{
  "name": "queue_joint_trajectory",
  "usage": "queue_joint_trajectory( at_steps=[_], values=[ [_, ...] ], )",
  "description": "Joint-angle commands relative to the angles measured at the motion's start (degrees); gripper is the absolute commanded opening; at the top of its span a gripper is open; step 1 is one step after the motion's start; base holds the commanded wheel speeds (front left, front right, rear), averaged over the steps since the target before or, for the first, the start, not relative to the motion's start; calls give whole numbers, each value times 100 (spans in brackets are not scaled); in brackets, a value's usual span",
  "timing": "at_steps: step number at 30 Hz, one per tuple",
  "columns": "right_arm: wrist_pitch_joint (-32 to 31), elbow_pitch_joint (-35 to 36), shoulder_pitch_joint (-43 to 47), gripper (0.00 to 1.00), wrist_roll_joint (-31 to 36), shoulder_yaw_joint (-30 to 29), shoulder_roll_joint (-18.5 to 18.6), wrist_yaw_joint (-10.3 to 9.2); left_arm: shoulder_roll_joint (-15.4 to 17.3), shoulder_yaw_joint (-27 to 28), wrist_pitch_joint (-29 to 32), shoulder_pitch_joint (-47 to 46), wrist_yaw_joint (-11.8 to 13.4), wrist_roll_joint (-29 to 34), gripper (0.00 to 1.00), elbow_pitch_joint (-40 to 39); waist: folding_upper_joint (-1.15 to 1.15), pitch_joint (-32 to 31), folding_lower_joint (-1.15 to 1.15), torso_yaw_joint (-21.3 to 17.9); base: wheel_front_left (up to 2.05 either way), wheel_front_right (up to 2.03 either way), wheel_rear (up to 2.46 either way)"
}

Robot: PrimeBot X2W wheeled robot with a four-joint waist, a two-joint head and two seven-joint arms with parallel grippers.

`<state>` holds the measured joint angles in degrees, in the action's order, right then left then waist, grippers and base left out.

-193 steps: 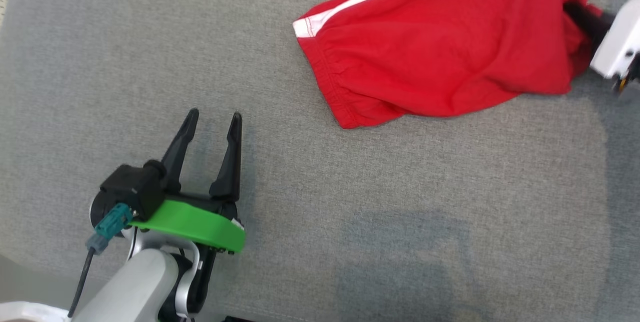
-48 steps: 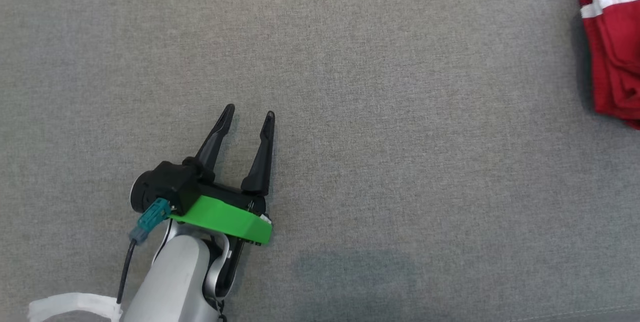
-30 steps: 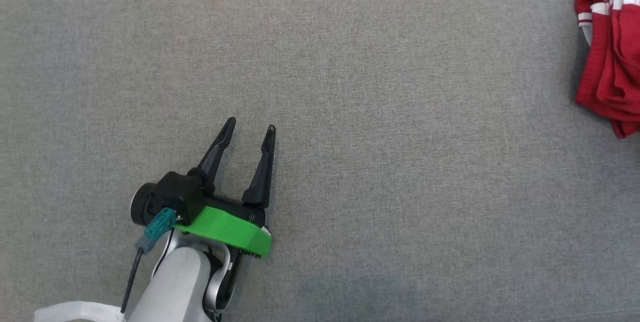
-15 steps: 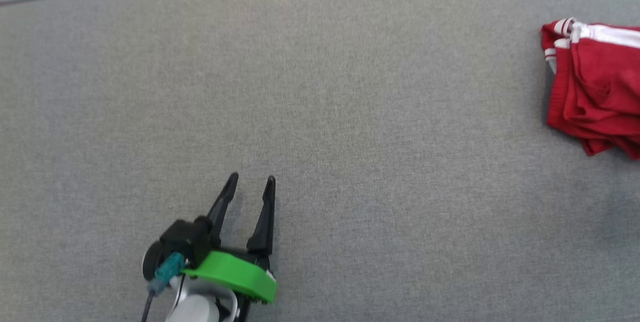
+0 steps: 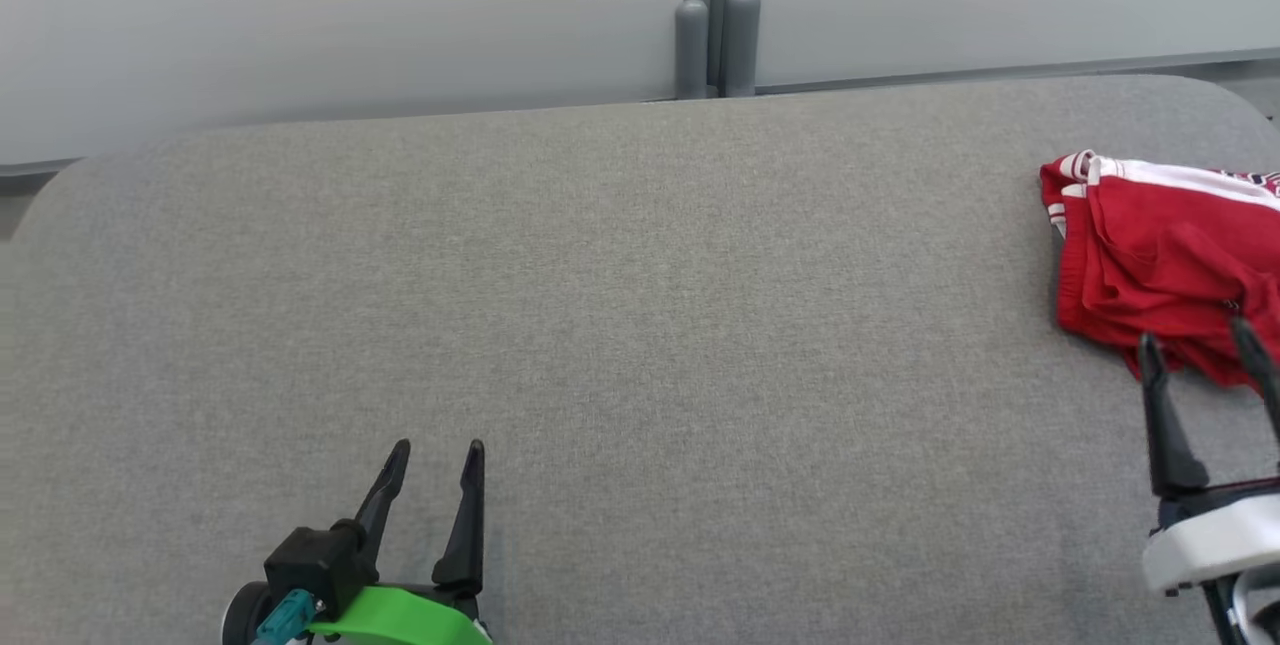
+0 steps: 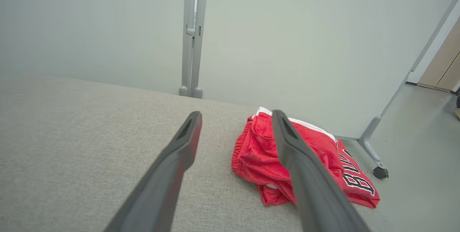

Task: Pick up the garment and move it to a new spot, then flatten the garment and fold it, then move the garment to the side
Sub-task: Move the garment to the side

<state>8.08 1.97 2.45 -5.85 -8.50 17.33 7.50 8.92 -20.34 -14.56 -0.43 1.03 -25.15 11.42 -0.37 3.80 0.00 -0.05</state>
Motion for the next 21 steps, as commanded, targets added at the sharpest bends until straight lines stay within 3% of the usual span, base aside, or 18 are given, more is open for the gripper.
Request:
queue_joint_trajectory(
  at_steps=[1,10,21],
  values=[
    [165,93,204,100,11,16,-216,-2,98,67,-1,108,44,-42,100,-6,37,-243,0,231,0,0,0],
    [684,-309,743,100,196,388,-807,-2,367,333,-35,246,207,31,100,217,37,-464,0,635,0,0,0],
    [714,-694,801,100,484,192,-1212,-2,390,562,-65,260,-3,195,100,346,37,-524,0,875,0,0,0]
  ],
)
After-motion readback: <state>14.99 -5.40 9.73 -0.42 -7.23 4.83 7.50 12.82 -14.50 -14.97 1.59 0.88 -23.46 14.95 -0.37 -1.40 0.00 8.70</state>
